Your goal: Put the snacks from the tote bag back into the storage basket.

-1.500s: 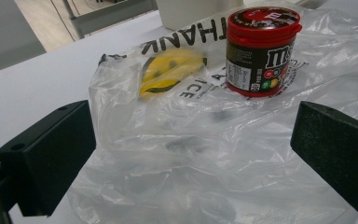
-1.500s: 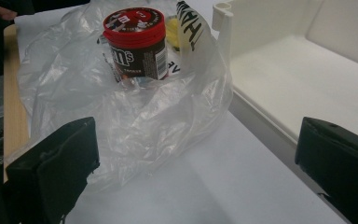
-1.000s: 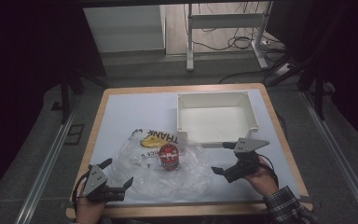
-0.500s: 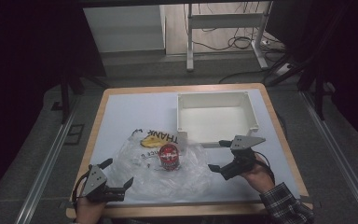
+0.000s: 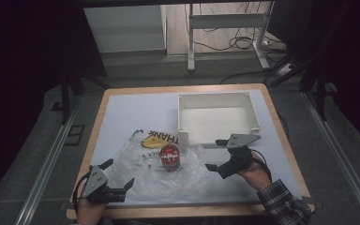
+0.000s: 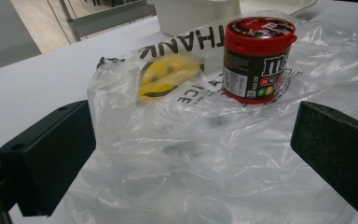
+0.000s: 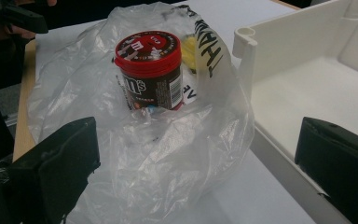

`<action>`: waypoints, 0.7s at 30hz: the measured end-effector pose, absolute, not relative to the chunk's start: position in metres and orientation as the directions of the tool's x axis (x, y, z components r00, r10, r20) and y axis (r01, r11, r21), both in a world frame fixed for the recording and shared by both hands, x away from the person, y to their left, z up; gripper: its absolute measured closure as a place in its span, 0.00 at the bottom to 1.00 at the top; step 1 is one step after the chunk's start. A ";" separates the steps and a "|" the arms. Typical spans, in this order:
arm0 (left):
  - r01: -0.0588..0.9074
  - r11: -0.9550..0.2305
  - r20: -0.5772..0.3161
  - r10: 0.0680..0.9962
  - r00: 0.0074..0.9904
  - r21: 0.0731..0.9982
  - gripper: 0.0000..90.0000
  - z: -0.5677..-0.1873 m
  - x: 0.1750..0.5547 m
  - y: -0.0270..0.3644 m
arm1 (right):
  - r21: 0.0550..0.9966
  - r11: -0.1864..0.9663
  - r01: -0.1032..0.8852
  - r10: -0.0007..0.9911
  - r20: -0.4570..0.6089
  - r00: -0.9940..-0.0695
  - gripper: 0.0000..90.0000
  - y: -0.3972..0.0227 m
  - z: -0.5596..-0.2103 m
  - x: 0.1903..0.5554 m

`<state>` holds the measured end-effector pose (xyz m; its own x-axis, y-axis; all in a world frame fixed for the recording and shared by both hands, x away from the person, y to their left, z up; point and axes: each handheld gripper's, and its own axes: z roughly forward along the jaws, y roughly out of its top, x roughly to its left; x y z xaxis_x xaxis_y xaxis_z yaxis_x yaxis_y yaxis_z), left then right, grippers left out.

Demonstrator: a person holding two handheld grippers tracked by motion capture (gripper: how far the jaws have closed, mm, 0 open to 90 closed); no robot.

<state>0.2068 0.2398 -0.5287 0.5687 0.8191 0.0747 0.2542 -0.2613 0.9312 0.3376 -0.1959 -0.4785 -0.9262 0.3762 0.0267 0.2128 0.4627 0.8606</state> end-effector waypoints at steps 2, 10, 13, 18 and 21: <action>0.254 -0.261 0.075 0.819 0.569 0.931 0.00 -0.529 0.207 0.240 | 0.860 0.464 0.214 0.373 0.030 -0.927 0.00 -0.195 -0.479 0.339; 0.253 -0.262 0.075 0.819 0.568 0.931 0.00 -0.529 0.207 0.240 | 0.853 0.475 0.216 0.368 0.030 -0.929 0.00 -0.190 -0.479 0.343; 0.253 -0.262 0.076 0.819 0.568 0.931 0.00 -0.529 0.207 0.240 | 0.854 0.470 0.221 0.361 0.042 -0.932 0.01 -0.187 -0.478 0.345; 0.253 -0.263 0.077 0.820 0.568 0.931 0.00 -0.529 0.207 0.240 | 0.853 0.468 0.232 0.351 0.062 -0.935 0.01 -0.182 -0.479 0.348; 0.252 -0.263 0.078 0.820 0.568 0.931 0.00 -0.529 0.206 0.240 | 0.849 0.472 0.235 0.348 0.066 -0.935 0.01 -0.180 -0.479 0.350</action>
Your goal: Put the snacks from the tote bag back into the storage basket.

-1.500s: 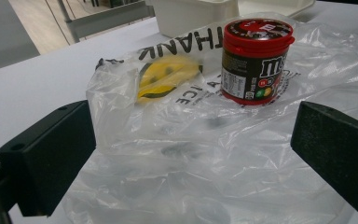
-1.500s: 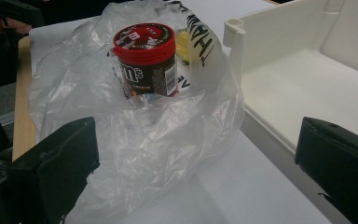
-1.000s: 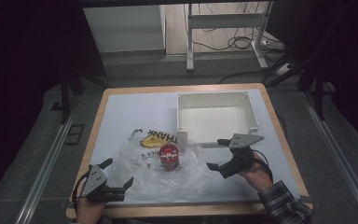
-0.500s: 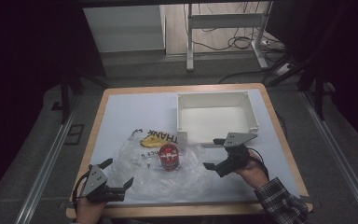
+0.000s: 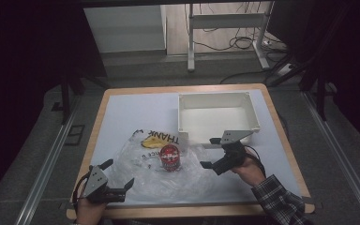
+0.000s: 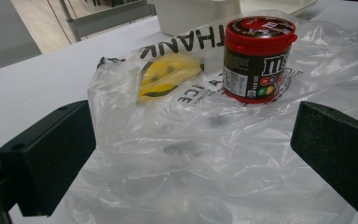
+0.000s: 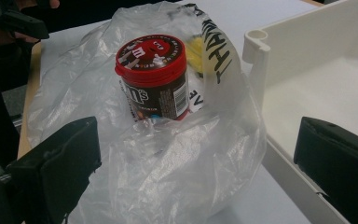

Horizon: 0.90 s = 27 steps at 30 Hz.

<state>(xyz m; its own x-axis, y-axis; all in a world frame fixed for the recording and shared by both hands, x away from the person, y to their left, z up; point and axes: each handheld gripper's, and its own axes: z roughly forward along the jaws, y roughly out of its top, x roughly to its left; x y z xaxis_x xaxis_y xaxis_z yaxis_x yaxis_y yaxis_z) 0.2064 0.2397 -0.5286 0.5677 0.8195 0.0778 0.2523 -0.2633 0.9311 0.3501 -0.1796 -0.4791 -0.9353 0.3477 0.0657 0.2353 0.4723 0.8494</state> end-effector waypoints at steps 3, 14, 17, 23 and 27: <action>0.252 -0.265 0.079 0.819 0.568 0.931 0.00 -0.529 0.206 0.240 | 0.847 0.476 0.237 0.348 0.066 -0.935 0.01 -0.177 -0.479 0.352; 0.250 -0.266 0.081 0.819 0.568 0.931 0.00 -0.529 0.206 0.239 | 0.834 0.493 0.247 0.352 0.069 -0.933 0.01 -0.169 -0.480 0.359; 0.250 -0.267 0.082 0.819 0.569 0.931 0.00 -0.529 0.206 0.239 | 0.835 0.498 0.233 0.345 0.055 -0.937 0.01 -0.166 -0.479 0.360; 0.251 -0.268 0.082 0.818 0.569 0.930 0.00 -0.529 0.206 0.239 | 0.832 0.507 0.226 0.340 0.048 -0.939 0.01 -0.161 -0.478 0.362; 0.250 -0.268 0.083 0.818 0.569 0.930 0.00 -0.529 0.206 0.239 | 0.823 0.523 0.221 0.334 0.040 -0.942 0.01 -0.157 -0.479 0.364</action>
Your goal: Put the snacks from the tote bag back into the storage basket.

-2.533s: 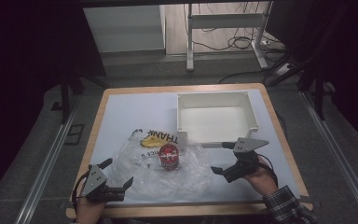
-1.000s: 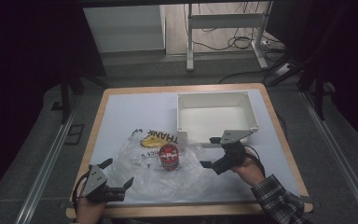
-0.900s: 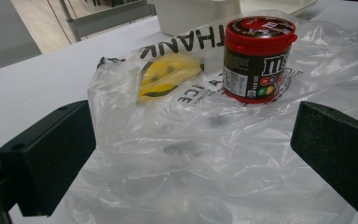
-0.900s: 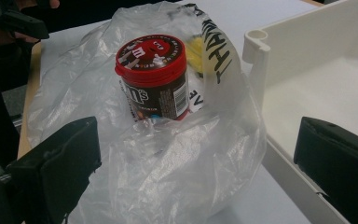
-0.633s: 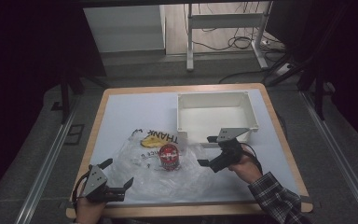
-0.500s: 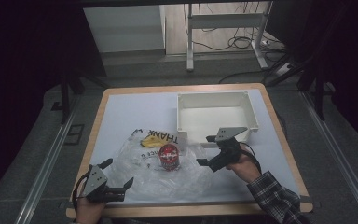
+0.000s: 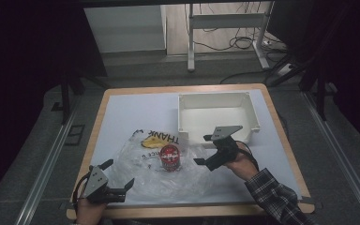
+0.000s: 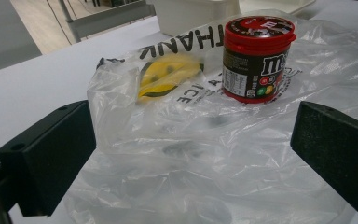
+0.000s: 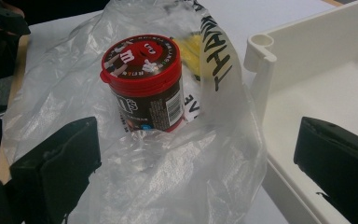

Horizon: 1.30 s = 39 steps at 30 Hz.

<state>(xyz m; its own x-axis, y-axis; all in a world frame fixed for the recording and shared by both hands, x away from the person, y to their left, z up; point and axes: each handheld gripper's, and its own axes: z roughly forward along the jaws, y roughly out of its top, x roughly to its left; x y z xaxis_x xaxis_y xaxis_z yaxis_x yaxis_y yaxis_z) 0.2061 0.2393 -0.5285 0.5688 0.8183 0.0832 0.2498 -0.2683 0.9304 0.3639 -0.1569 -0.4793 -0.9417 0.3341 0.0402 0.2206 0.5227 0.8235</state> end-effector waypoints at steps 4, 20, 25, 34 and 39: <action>0.250 -0.268 0.083 0.818 0.569 0.930 0.00 -0.529 0.206 0.239 | 0.813 0.541 0.215 0.331 0.028 -0.943 0.01 -0.152 -0.480 0.366; 0.249 -0.272 0.086 0.818 0.569 0.930 0.00 -0.529 0.206 0.239 | 0.775 0.595 0.213 0.294 0.036 -0.955 0.01 -0.132 -0.483 0.373; 0.249 -0.273 0.087 0.817 0.570 0.929 0.00 -0.529 0.206 0.239 | 0.760 0.612 0.217 0.284 0.045 -0.958 0.01 -0.125 -0.483 0.373; 0.249 -0.274 0.088 0.817 0.570 0.929 0.00 -0.529 0.206 0.239 | 0.723 0.664 0.191 0.260 0.016 -0.965 0.01 -0.107 -0.486 0.369; 0.249 -0.274 0.088 0.817 0.570 0.929 0.00 -0.529 0.206 0.239 | 0.711 0.679 0.181 0.240 0.018 -0.971 0.01 -0.099 -0.486 0.368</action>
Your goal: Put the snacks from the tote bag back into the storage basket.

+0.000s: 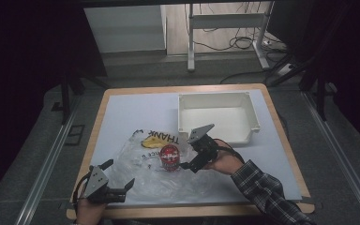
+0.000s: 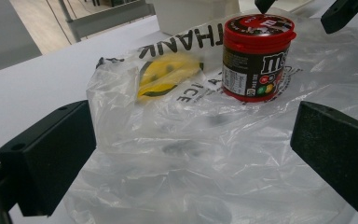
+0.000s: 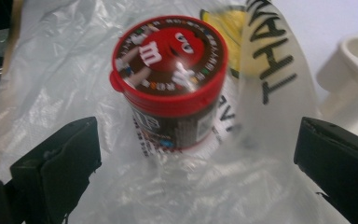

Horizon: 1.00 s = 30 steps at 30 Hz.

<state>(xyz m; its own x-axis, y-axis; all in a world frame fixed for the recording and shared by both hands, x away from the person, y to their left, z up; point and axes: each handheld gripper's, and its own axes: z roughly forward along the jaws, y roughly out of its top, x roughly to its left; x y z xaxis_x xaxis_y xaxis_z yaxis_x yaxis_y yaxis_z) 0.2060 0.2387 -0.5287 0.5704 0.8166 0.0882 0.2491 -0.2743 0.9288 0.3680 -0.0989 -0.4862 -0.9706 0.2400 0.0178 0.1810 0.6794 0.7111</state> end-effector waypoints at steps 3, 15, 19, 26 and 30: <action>0.249 -0.275 0.088 0.817 0.570 0.929 0.00 -0.529 0.206 0.239 | 0.703 0.691 0.168 0.225 0.012 -0.974 0.01 -0.094 -0.486 0.367; 0.249 -0.276 0.089 0.816 0.571 0.928 0.00 -0.529 0.206 0.239 | 0.607 0.779 0.154 0.196 -0.002 -0.981 0.02 -0.066 -0.494 0.367; 0.249 -0.277 0.090 0.815 0.572 0.928 0.00 -0.529 0.206 0.239 | 0.593 0.786 0.175 0.198 0.025 -0.980 0.05 -0.058 -0.498 0.369; 0.249 -0.280 0.092 0.815 0.572 0.927 0.00 -0.529 0.206 0.238 | 0.575 0.800 0.172 0.196 0.021 -0.980 0.09 -0.049 -0.499 0.372; 0.249 -0.284 0.096 0.815 0.572 0.926 0.00 -0.529 0.206 0.238 | 0.547 0.822 0.160 0.184 0.011 -0.983 0.12 -0.043 -0.501 0.374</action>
